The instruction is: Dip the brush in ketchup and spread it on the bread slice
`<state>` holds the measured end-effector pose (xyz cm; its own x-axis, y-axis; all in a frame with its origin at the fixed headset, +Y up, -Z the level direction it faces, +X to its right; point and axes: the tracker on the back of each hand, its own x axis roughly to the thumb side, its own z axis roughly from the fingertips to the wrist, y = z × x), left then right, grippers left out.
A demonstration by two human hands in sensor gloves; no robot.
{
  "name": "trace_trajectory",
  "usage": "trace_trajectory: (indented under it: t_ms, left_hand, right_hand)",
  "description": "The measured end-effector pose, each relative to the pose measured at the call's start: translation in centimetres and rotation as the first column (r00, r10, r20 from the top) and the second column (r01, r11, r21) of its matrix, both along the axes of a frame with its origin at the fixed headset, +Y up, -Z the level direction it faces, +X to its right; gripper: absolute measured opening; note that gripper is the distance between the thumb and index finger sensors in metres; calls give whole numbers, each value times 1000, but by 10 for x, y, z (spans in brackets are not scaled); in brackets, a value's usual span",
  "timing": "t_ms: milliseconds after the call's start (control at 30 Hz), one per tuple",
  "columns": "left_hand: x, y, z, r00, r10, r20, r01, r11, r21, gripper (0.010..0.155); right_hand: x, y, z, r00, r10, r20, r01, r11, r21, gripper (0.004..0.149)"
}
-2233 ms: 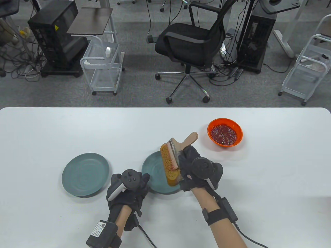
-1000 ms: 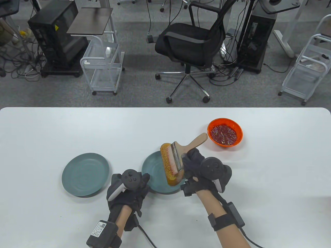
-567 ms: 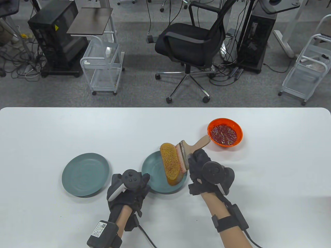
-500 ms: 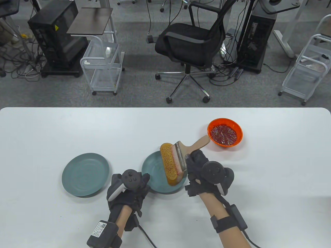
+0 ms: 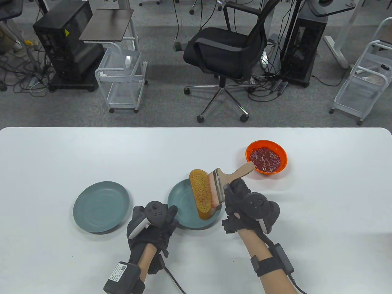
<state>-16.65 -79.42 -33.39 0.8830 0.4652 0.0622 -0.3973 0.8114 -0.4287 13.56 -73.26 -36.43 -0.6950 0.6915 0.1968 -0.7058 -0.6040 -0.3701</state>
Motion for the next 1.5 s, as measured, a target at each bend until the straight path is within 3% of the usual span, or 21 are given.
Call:
trace_trajectory:
  t_ms: [133, 233, 300, 400, 500, 600, 767, 900, 1000, 1133, 1300, 1433, 1500]
  left_hand:
    - [0, -1, 1, 1000, 1, -4, -1, 1000, 10, 54]
    - [1, -1, 0, 1000, 4, -5, -4, 1000, 1, 54]
    - [1, -1, 0, 1000, 8, -7, -8, 1000, -1, 54]
    - [3, 0, 0, 1000, -2, -9, 2, 1000, 2, 54]
    - [3, 0, 0, 1000, -5, -9, 5, 1000, 0, 54]
    - [3, 0, 0, 1000, -1, -8, 1, 1000, -1, 54]
    - [2, -1, 0, 1000, -2, -5, 2, 1000, 1, 54]
    - [3, 0, 0, 1000, -24, 3, 24, 1000, 1, 54]
    - [4, 0, 0, 1000, -30, 7, 30, 1000, -2, 54]
    - [4, 0, 0, 1000, -22, 6, 22, 1000, -2, 54]
    - [4, 0, 0, 1000, -16, 8, 16, 1000, -1, 54]
    - [4, 0, 0, 1000, -16, 10, 16, 1000, -3, 55]
    - [4, 0, 0, 1000, -16, 9, 16, 1000, -5, 55]
  right_hand:
    - [-10, -11, -1, 982, -182, -43, 177, 978, -108, 46]
    - [-8, -14, -1, 997, -67, -40, 62, 992, -106, 46]
    - [0, -12, -1, 998, -63, -25, 60, 995, -85, 46]
    - [12, -1, -2, 998, 57, 35, -57, 998, 4, 46]
    - [11, -1, -1, 996, -89, 27, 90, 996, -20, 46]
    - [-6, -13, 1, 964, -265, -27, 259, 956, -135, 46]
    - [-11, -15, 1, 997, -64, -37, 60, 992, -112, 46]
    - [10, -5, 0, 995, 70, 65, -70, 998, -5, 47]
    - [15, -6, 1, 997, -35, 72, 34, 999, 8, 46]
    - [-1, -14, 1, 981, -191, -21, 189, 980, -56, 46]
    - [-10, -15, 0, 998, -50, -49, 47, 997, -60, 46]
    - [8, -2, 1, 993, 112, 34, -114, 992, 60, 46]
    - [12, 1, 2, 996, 72, 46, -76, 995, 72, 46]
